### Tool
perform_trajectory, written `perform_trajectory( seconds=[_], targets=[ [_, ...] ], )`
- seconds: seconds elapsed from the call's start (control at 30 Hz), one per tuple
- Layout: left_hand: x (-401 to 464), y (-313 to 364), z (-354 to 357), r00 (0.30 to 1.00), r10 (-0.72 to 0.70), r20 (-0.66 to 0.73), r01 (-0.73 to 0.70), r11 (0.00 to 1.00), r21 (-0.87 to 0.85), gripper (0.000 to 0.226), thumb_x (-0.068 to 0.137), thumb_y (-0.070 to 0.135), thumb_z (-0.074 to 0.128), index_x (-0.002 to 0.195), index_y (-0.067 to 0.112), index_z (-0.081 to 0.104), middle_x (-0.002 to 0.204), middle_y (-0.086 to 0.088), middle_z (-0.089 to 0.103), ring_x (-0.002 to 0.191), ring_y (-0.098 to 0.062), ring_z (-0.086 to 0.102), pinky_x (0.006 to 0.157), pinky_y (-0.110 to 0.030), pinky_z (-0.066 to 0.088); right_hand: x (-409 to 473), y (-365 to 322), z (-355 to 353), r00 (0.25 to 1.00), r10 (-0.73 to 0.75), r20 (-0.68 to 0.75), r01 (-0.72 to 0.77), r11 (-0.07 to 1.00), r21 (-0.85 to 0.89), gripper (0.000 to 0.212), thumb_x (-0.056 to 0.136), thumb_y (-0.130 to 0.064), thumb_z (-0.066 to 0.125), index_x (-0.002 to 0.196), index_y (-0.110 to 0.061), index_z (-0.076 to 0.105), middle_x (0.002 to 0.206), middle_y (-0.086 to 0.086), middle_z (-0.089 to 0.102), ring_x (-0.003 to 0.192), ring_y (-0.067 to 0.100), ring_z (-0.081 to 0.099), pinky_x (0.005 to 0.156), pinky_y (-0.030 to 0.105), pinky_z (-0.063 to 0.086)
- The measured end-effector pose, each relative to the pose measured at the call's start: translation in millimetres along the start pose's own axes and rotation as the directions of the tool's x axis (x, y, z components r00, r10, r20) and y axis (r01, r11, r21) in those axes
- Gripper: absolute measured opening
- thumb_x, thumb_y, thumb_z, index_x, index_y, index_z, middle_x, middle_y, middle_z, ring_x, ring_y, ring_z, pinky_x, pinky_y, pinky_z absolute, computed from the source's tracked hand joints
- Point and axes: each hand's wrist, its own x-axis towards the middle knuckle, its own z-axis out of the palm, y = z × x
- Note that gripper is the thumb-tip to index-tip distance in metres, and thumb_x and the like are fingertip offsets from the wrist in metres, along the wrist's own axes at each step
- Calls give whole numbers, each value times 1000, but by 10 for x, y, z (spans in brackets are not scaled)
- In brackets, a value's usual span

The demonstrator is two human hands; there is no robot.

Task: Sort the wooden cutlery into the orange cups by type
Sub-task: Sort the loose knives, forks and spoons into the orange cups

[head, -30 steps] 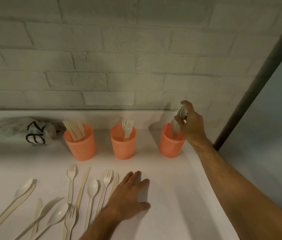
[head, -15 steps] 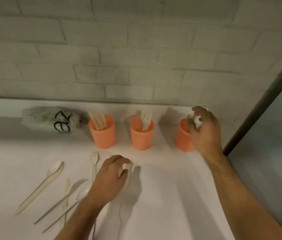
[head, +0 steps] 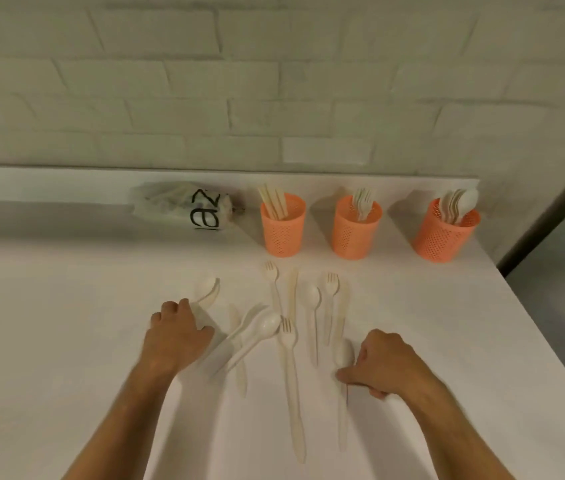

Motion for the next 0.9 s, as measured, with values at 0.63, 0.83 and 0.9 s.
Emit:
perform_trajectory(
  seconds=[0.63,0.83,0.9],
  targets=[
    [-490,470,447,981,161,109,-175,975,135,139,52,92,56,150,4,11,138,-5,25,130,-22,29,91,-36,42,419,-647,89,943,109,-315,-64,987,149,59,74,-57,75,99,-16,43,106,6,56,95,25,57,71,30,45],
    [-304,357,417,971,237,26,-237,971,4,83,85,49,58,143,-1,26,134,-9,31,122,-25,37,87,-33,47,434,-639,91,918,137,-372,-75,981,177,36,80,-30,75,94,-10,50,93,5,57,83,24,58,70,32,50],
    [-256,334,393,969,246,17,-246,969,-14,70,88,41,56,138,-1,31,132,-11,34,120,-27,38,85,-32,45,437,-644,106,911,146,-386,-71,977,201,31,81,-30,72,91,-11,50,93,6,58,83,25,60,71,32,52]
  ],
)
